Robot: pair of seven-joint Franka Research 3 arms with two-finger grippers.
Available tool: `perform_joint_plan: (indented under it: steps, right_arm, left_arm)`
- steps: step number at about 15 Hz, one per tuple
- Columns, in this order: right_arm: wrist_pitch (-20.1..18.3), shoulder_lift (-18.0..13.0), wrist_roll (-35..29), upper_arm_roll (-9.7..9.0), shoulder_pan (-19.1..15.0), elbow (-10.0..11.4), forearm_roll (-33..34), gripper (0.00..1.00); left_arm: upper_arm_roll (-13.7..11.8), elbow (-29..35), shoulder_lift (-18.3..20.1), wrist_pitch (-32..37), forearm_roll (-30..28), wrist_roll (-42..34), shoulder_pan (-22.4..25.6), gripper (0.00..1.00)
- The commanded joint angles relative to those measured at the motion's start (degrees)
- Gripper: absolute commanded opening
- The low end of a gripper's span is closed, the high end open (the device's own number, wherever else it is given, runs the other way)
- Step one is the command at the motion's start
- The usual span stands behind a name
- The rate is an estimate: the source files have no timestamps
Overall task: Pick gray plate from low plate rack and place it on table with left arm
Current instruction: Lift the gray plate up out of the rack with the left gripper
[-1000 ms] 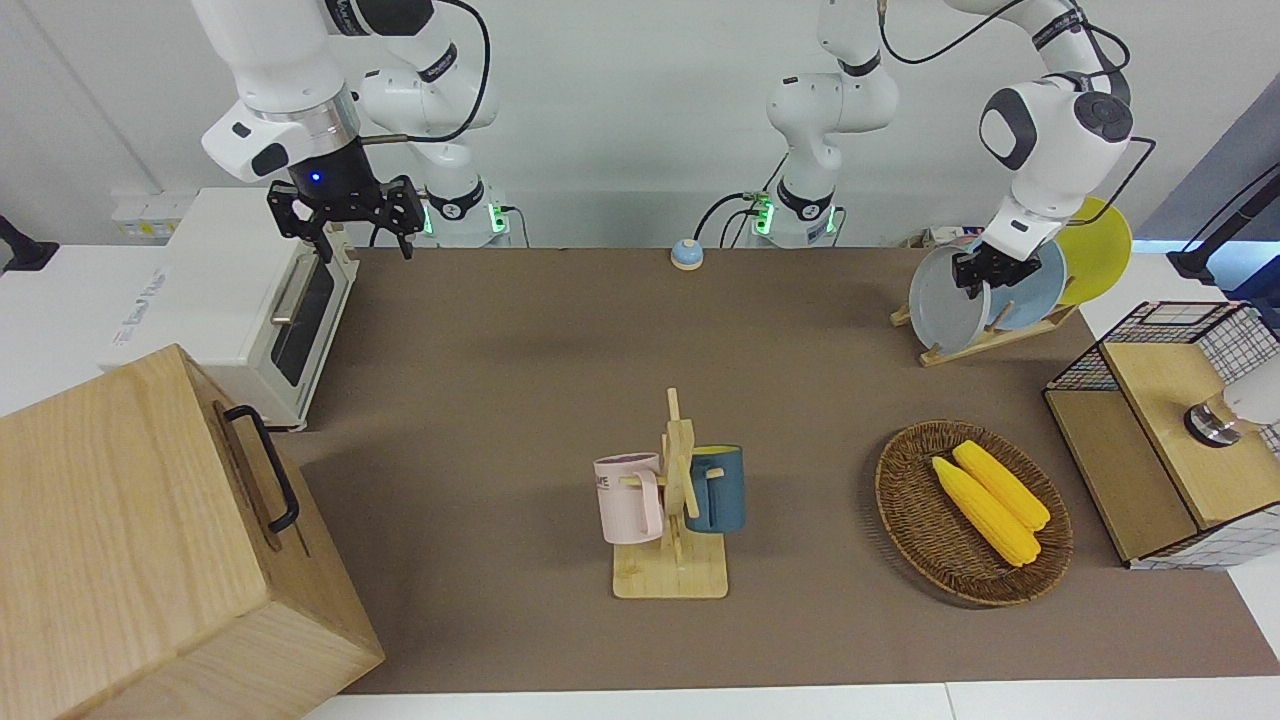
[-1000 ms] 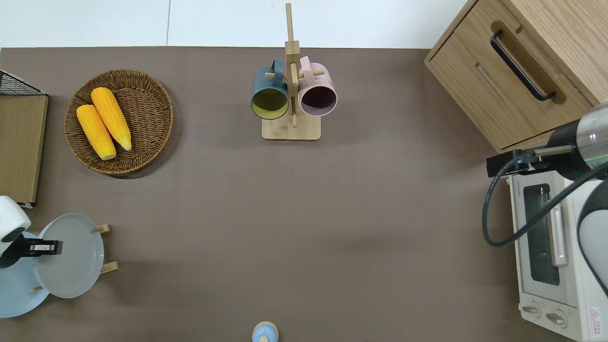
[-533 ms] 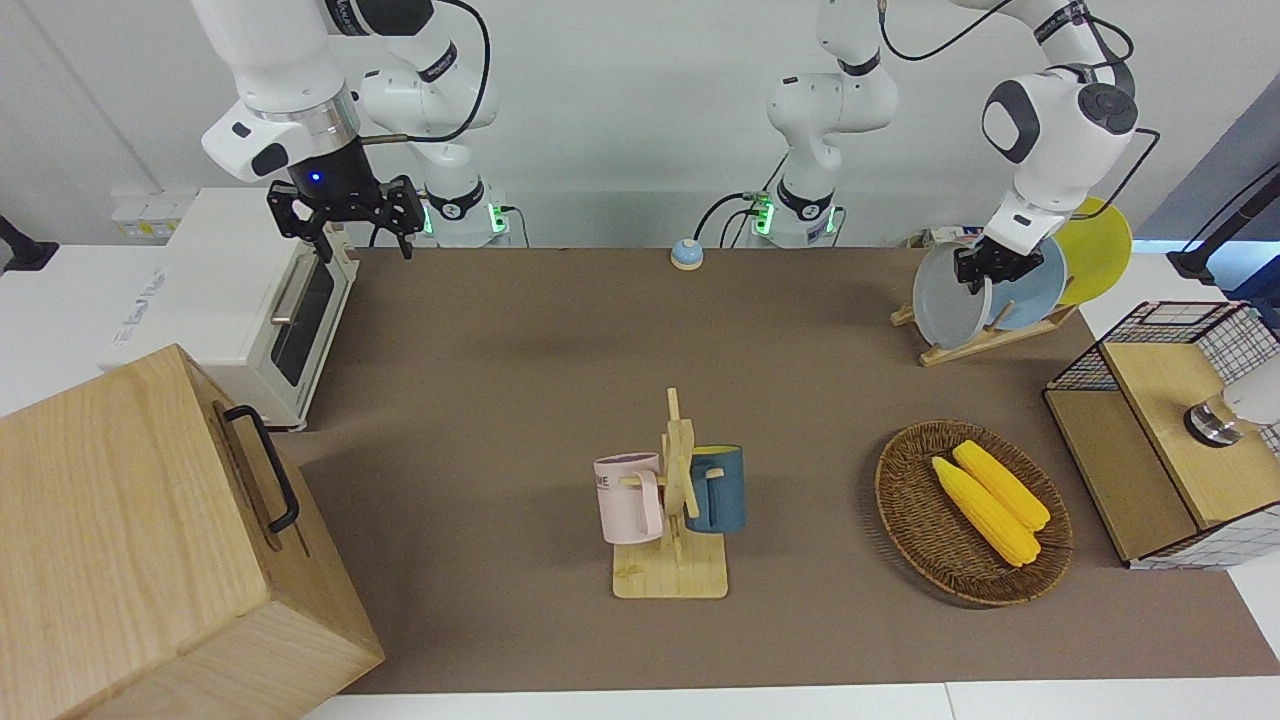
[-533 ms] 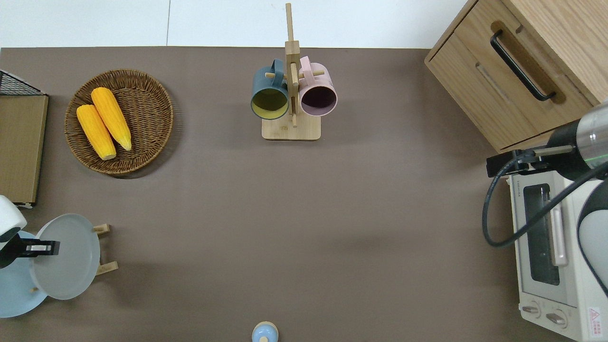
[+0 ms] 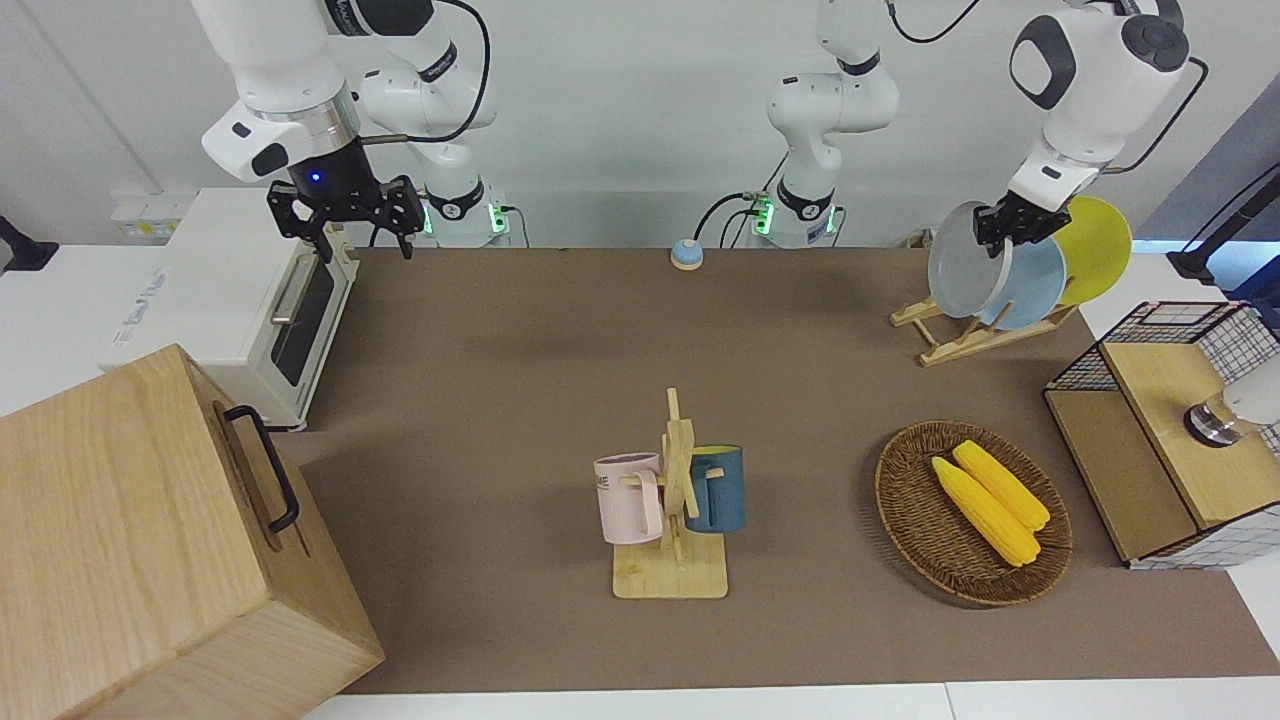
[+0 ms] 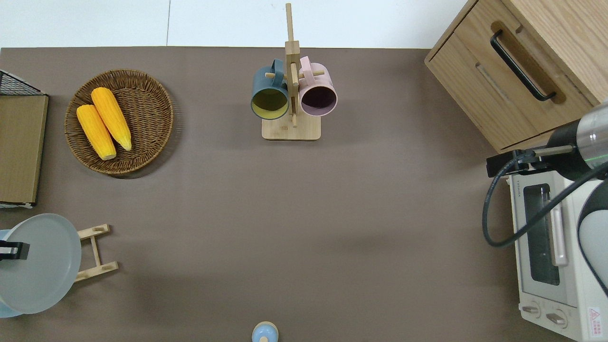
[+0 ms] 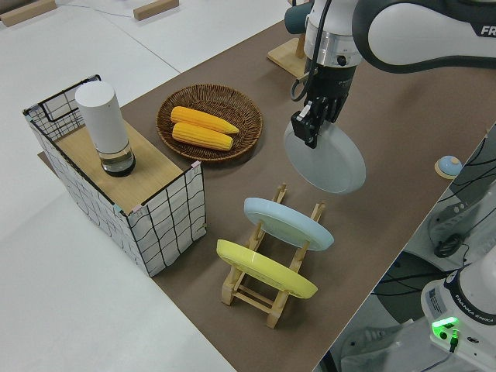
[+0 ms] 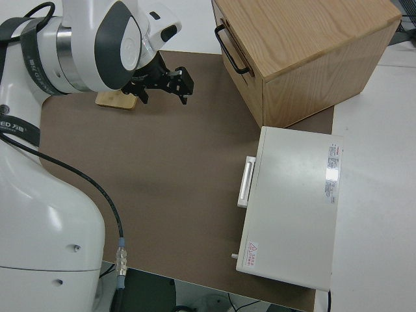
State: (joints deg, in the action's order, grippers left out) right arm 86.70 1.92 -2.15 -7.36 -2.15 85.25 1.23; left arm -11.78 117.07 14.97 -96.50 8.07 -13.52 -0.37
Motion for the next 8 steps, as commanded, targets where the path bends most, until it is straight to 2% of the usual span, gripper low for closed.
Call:
perform_joint_plan:
  steps: [1, 4, 8]
  right_arm:
    - [-0.92, 0.54, -0.75, -1.17, -1.27, -1.14, 0.17, 0.983]
    - [-0.92, 0.54, -0.75, -1.17, -1.27, -1.23, 0.17, 0.983]
    - [-0.92, 0.54, -0.75, -1.17, -1.27, -1.14, 0.17, 0.983]
  left_arm:
    - [2.01, -4.65, -0.12, 6.22, 0.28, 2.43, -0.42, 0.0]
    - [3.77, -5.28, 0.58, 8.78, -2.25, 5.25, -0.5, 0.0]
    - [3.69, -5.28, 0.59, 11.24, -10.33, 5.34, -0.42, 0.0]
